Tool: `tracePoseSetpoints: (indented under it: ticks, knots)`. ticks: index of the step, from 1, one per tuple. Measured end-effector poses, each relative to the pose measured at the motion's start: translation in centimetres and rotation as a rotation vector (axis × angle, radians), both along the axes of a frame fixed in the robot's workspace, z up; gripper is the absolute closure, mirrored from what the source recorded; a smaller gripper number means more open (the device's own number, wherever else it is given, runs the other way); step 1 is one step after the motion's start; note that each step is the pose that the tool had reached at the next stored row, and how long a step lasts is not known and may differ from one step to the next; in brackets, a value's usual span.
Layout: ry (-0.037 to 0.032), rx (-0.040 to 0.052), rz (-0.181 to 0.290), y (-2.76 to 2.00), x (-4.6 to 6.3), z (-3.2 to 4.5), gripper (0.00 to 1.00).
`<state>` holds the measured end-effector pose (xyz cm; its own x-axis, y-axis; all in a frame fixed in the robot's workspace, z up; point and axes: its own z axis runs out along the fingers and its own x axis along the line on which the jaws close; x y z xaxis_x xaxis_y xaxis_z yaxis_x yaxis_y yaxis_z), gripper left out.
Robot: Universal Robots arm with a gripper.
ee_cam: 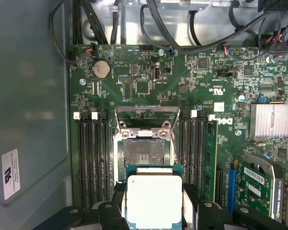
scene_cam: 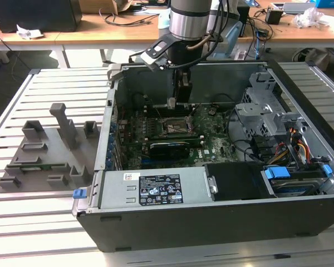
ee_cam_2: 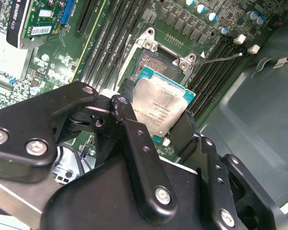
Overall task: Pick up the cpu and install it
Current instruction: 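Place the cpu into insertion slot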
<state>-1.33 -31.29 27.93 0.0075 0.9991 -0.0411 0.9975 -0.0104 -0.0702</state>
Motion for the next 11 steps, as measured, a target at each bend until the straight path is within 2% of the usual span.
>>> tracePoseSetpoints:
  ticks: [7, 11]
  knots:
    - [0.0000, 0.0000, 0.000, 0.00, 0.0, -0.34, 0.45]
    - [0.0002, -0.0003, 0.000, 0.00, 0.0, -1.24, 0.45]
